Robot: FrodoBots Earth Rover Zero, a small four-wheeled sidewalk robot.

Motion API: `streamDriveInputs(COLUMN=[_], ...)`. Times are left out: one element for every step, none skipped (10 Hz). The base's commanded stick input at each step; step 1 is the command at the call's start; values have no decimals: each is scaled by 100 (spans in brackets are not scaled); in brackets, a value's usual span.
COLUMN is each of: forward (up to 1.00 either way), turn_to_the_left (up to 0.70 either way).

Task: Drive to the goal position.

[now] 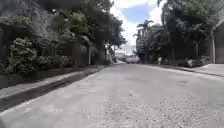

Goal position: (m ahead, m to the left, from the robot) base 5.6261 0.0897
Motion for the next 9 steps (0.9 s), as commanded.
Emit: streamDriveInputs(forward=[70, 70, 70, 76, 85, 85, 90, 100, 100], turn_to_the_left=[0, -14, -35, -19, 1, 1, 2, 2, 2])
